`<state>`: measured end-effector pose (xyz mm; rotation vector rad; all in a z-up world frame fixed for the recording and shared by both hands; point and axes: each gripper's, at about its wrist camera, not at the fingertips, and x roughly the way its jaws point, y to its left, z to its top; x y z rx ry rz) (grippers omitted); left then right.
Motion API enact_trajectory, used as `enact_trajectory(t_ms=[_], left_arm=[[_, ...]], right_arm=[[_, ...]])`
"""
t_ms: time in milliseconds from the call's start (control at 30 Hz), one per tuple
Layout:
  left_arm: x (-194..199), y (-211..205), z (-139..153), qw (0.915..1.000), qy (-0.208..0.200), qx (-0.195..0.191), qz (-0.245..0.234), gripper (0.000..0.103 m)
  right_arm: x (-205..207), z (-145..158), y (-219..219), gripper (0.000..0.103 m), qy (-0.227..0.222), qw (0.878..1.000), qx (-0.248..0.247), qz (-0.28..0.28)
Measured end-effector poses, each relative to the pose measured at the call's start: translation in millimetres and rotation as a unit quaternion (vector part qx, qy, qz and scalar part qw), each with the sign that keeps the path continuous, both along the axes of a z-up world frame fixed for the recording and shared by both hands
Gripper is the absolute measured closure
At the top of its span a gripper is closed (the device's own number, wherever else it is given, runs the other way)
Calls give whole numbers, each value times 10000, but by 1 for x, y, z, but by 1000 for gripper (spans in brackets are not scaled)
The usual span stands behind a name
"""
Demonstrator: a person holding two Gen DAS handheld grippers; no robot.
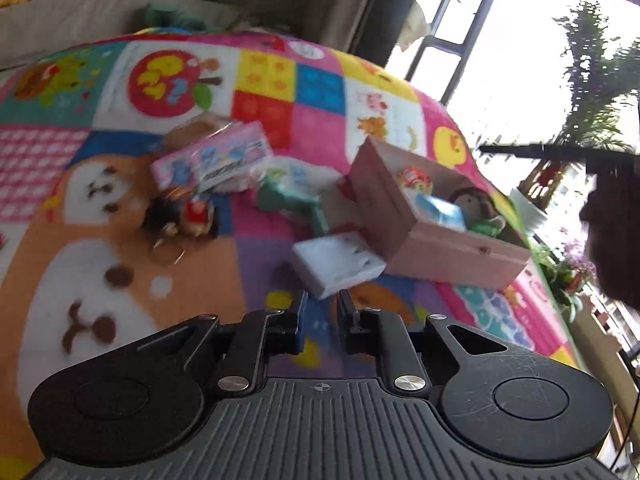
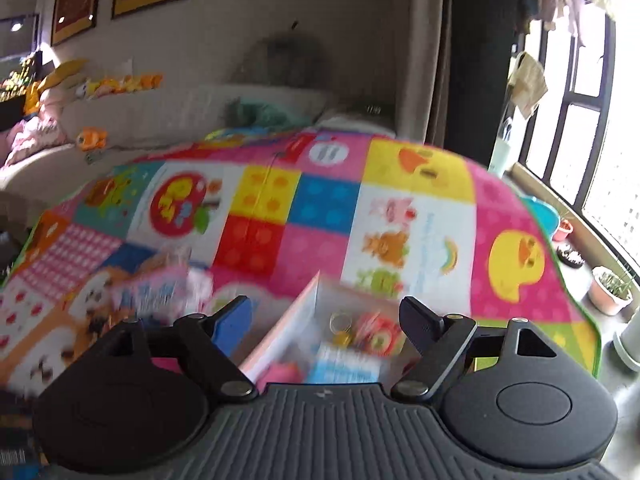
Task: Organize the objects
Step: 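Grasp the pink toy with bells in the right gripper and drop it into the box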
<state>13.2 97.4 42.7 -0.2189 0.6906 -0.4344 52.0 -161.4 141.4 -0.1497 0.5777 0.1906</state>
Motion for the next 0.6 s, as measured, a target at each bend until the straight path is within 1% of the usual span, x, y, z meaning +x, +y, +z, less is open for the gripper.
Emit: enact_trajectory(t_ms=[33,100,233,300,367,433,500,567,600], left_arm=[[9,-1,2,10000,14,-72,16,86],[28,0,3,9994,77,-197,263,86],[62,14,9,9933,-52,-373,1095,86],[88,22,16,9889,-205,-370,1421,86],[123,31,19,9841,-264,-328,1727,86],[167,40,15,9780,-77,-243,2070,86],[206,48,5,9691,250,-245,2443,86],[238,55,-11,9600,654,-430,2688,86],[249,55,-17,9573,808,-545,2722,86]], right_arm=[[-11,-12,-1,20,69,10000,-42,43],[-32,-34,-2,18,169,9997,-144,116],[-71,-75,-1,16,361,9986,-325,213],[-80,-91,-5,15,547,9981,-172,229],[-82,-102,-8,15,697,9974,43,178],[-80,-110,-11,15,755,9968,249,51],[-77,-111,-15,15,735,9963,445,-70],[-77,-112,-18,14,674,9957,619,-165],[-77,-113,-20,14,665,9952,687,-196]])
